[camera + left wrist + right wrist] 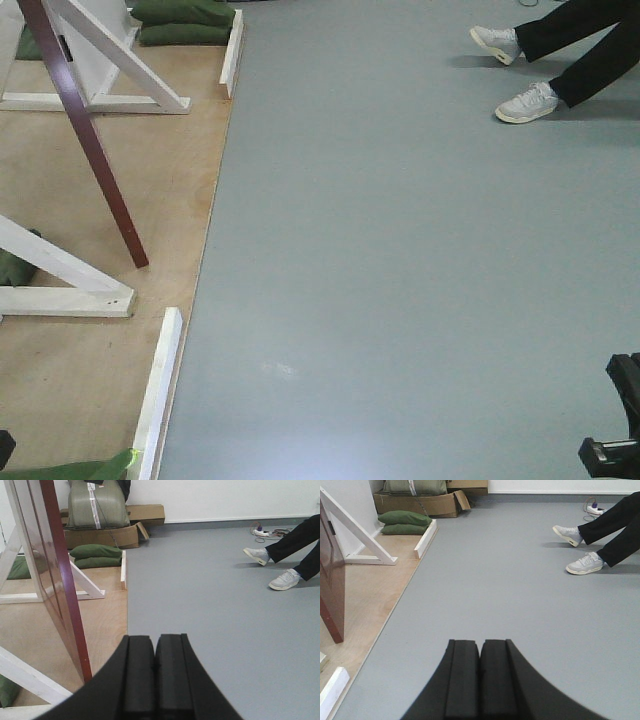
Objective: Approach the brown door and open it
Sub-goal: 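Drive the base forward alongside the brown door's edge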
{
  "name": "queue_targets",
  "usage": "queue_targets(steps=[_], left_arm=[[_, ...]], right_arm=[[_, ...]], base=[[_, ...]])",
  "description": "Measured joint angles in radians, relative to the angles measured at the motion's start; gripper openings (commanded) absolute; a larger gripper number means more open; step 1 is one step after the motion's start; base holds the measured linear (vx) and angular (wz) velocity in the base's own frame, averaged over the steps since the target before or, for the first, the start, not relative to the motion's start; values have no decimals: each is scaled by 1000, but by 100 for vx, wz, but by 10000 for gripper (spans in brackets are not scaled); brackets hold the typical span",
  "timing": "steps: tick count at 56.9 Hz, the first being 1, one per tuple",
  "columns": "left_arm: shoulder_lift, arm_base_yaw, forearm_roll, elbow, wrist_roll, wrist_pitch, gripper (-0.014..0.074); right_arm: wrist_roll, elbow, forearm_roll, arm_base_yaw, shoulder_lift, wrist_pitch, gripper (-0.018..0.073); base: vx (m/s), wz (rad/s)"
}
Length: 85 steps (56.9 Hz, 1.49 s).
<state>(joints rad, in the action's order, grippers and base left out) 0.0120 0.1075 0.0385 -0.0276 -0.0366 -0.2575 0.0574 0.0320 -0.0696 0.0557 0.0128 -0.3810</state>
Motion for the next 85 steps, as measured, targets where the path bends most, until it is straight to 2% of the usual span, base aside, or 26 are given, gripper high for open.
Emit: queue_targets(steps=[53,85], left_arm=[[0,0,0,0,0,0,-3],[0,0,0,0,0,0,-3]], right_arm=[[0,0,0,0,0,0,0],[0,0,0,0,0,0,0]], base=[[1,0],[15,-2]])
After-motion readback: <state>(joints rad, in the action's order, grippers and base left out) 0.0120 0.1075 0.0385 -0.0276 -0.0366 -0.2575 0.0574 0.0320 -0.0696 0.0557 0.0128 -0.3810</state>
